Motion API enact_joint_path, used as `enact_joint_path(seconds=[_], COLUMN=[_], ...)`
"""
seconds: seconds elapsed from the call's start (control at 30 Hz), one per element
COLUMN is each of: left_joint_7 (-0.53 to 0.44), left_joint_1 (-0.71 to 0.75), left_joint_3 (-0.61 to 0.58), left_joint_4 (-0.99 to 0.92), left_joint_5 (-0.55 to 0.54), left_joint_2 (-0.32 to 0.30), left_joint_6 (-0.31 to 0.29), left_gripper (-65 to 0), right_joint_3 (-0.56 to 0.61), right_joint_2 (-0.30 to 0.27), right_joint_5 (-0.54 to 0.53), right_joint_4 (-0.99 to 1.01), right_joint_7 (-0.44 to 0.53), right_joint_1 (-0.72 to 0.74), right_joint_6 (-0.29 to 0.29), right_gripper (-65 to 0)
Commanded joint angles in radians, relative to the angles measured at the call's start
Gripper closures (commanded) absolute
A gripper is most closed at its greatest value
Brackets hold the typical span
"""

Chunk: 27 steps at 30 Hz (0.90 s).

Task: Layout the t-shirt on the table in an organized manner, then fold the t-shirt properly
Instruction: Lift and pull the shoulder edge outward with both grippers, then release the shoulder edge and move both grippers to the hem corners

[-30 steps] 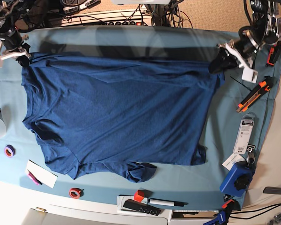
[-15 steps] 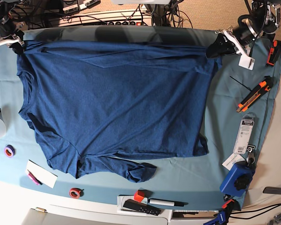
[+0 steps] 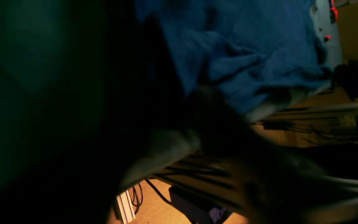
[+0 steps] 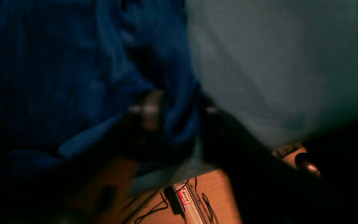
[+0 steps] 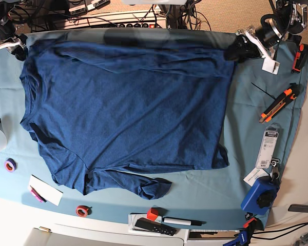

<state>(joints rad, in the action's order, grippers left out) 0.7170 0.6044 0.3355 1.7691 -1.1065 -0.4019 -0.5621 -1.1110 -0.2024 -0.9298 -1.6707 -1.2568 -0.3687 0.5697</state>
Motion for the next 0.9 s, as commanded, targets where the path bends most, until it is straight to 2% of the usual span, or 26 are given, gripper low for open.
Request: enact_joint_path(seconds=[0.0,0.1,0.27,0.37,0.57,0.7,0.87], left_joint_7=[-0.019,-0.019,-0.037,-0.037,-0.037,-0.039,-0.128], left_joint_1=[0.005,0.005,-0.003,-0.009,-0.042,-0.081,-0.119], left_joint_3=[0.008,0.008,0.010,0.028,0.137,0.180,0.178], left_joint_4=[0.016,0.016,0.016,0.016,0.016,0.016,0.016], left_joint_5=[-0.020,-0.018,0.048,0.059,0.051,0.051,0.052], left_joint_2=[-0.011,-0.011,-0.011,-0.011,-0.015,-0.014,-0.014], left_joint_6=[-0.011,-0.002,0.003,0.003,0.003,0.001,-0.042], left_gripper=[-32.3,-32.3,-32.2,-32.2,-32.2,-32.2,-32.2], right_joint_3=[-0.009,-0.009,-0.010,-0.010,-0.010,-0.010,-0.009], right_joint_2=[-0.025,-0.025,-0.035,-0.064,-0.133,-0.146,-0.144], right_joint_5=[-0.020,-0.019,-0.016,0.005,0.048,0.048,0.036], right_joint_4=[-0.018,-0.018,-0.018,-0.018,-0.018,-0.018,-0.018], right_joint_7=[0.029,0.041,0.061,0.073,0.113,0.141,0.150], right_joint_1=[-0.002,-0.002,0.000,0.000,0.001,0.021,0.082], right_joint_6=[0.004,0.003,0.003,0.003,0.002,0.002,0.002], right_gripper=[-26.9,-26.9,-26.9,-26.8,-26.9,-26.8,-26.8])
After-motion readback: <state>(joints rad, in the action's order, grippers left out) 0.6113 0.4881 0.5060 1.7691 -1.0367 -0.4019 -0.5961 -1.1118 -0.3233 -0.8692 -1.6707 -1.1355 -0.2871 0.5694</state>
